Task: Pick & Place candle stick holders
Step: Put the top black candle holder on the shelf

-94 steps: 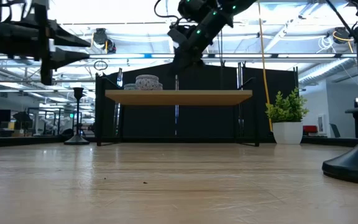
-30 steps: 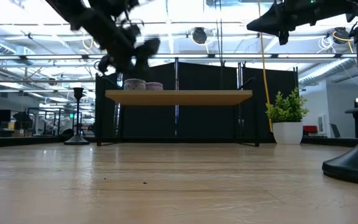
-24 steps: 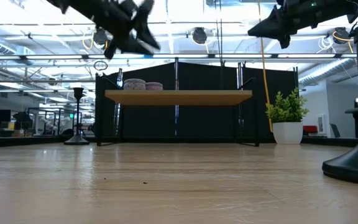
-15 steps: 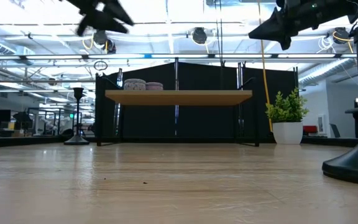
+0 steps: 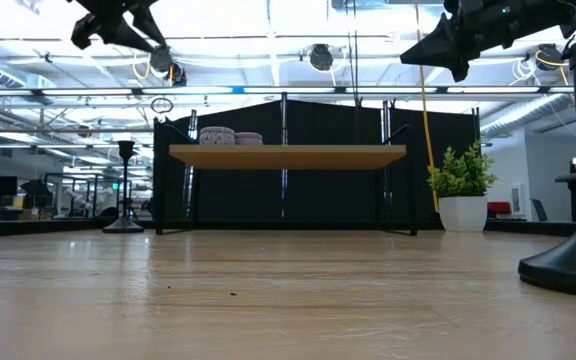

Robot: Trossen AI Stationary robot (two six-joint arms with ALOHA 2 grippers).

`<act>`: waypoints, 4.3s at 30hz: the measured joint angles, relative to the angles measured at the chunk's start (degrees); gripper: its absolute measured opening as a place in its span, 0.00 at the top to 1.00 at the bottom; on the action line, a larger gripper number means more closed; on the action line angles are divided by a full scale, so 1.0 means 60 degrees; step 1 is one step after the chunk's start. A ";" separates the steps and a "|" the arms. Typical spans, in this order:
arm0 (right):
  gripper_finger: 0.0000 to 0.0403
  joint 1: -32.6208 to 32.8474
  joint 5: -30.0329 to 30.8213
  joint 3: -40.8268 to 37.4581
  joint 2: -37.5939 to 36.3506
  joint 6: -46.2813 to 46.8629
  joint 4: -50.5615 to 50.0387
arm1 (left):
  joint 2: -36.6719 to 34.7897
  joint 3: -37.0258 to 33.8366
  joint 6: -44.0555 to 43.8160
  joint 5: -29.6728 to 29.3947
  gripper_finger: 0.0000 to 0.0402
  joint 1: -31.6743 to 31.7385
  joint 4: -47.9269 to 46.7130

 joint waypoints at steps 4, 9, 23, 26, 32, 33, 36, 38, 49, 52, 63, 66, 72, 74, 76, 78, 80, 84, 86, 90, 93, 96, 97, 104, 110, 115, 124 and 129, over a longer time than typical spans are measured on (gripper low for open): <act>1.00 0.0000 0.0000 0.0000 0.0000 0.0001 0.0000 | 0.0345 0.0871 -0.0587 0.1227 0.67 0.1356 -0.2108; 1.00 0.0000 0.0000 0.0000 0.0000 0.0001 0.0000 | 0.1124 0.2025 -0.0845 0.2897 0.67 0.3071 -0.4591; 1.00 0.0000 0.0000 0.0000 0.0000 0.0541 0.0000 | 0.3492 0.2981 0.1170 0.5386 0.67 0.6615 -0.6180; 1.00 0.0000 -0.0001 0.0000 0.0000 0.0602 0.0000 | 0.3796 0.2985 0.1580 0.5740 0.67 0.7098 -0.6175; 1.00 0.0000 0.0000 0.0000 0.0000 0.0606 0.0000 | 0.4081 0.2985 0.2014 0.6618 0.60 0.7690 -0.6169; 1.00 0.0000 0.0000 0.0000 0.0004 0.0606 0.0000 | 0.4102 0.2985 0.2067 0.6615 0.58 0.7741 -0.6173; 1.00 0.0000 -0.0004 0.0000 0.0004 0.0606 0.0002 | 0.4160 0.2989 0.2140 0.6650 0.51 0.7859 -0.6244; 1.00 0.0000 0.0000 0.0000 0.0004 0.0606 0.0000 | 0.4153 0.2989 0.2105 0.6651 0.47 0.7879 -0.6392; 1.00 0.0000 0.0000 0.0000 0.0004 0.0606 0.0001 | 0.4343 0.2989 0.1978 0.6606 0.43 0.7871 -0.6817; 1.00 -0.0001 -0.0003 0.0000 0.0004 0.0609 0.0000 | 0.4611 0.2989 0.1976 0.6606 0.43 0.7871 -0.6814; 1.00 0.0000 -0.0004 0.0000 0.0004 0.0609 0.0000 | 0.5878 0.3043 0.2058 0.6540 0.43 0.7878 -0.6818; 1.00 0.0000 0.0000 0.0000 0.0000 0.0609 0.0000 | 0.6056 0.3062 0.1982 0.6607 0.45 0.7871 -0.6923; 1.00 0.0000 -0.0004 0.0000 0.0004 0.0609 -0.0004 | 0.6070 0.3027 0.1950 0.6818 0.68 0.7888 -0.6973; 1.00 0.0000 0.0000 0.0000 0.0004 0.0609 -0.0004 | 0.6078 0.3021 0.1953 0.6875 0.79 0.7881 -0.6970; 1.00 0.0000 -0.0004 0.0000 0.0004 0.0609 -0.0004 | 0.6081 0.3014 0.1971 0.6930 0.91 0.7878 -0.6992; 1.00 -0.0002 -0.0002 0.0000 0.0000 0.0609 -0.0004 | 0.6067 0.3016 0.1949 0.7103 0.95 0.7889 -0.6990; 1.00 0.0000 -0.0004 0.0000 0.0004 0.0609 -0.0004 | 0.6067 0.3018 0.1953 0.7112 0.94 0.7881 -0.7004; 1.00 -0.0003 -0.0004 0.0000 0.0004 0.0609 -0.0004 | 0.5994 0.3017 0.1930 0.7133 0.93 0.7888 -0.7588; 1.00 -0.0002 -0.0004 0.0000 0.0002 0.0609 -0.0004 | 0.5787 0.3002 0.1913 0.7270 0.94 0.7866 -0.7989; 1.00 0.0000 -0.0007 0.0000 0.0004 0.0609 0.0000 | 0.4978 0.2920 0.1804 0.7577 0.96 0.7690 -0.8849; 1.00 0.0000 -0.0008 0.0000 0.0003 0.0609 0.0000 | 0.4202 0.2907 0.1441 0.7475 0.98 0.7412 -0.9886; 1.00 -0.0002 -0.0011 0.0000 0.0004 0.0609 -0.0002 | 0.3564 0.2920 0.0835 0.7554 0.98 0.6967 -1.0822; 1.00 -0.0002 -0.0013 0.0000 0.0004 0.0609 0.0002 | 0.3356 0.2920 0.0670 0.7785 0.98 0.6784 -1.0828; 1.00 -0.0004 -0.0025 0.0000 0.0004 0.0609 0.0004 | 0.2333 0.3225 -0.0803 0.9893 0.98 0.5066 -1.0501; 1.00 -0.0004 -0.0029 0.0000 0.0004 0.0609 0.0004 | 0.2633 0.3615 -0.2287 1.0634 0.98 0.2951 -1.0446; 1.00 -0.0004 -0.0018 0.0000 0.0004 0.0609 0.0004 | 0.3509 0.4092 -0.3297 1.0905 0.98 0.1100 -0.9818; 1.00 -0.0004 -0.0186 0.0000 0.0004 0.1346 0.0047 | 0.5919 0.6487 -0.3655 1.0996 0.98 -0.0956 -0.8178; 1.00 0.0000 -0.1810 0.0002 0.0119 0.1302 0.0085 | 0.7578 0.8675 -0.2952 1.0959 0.98 -0.1345 -0.8023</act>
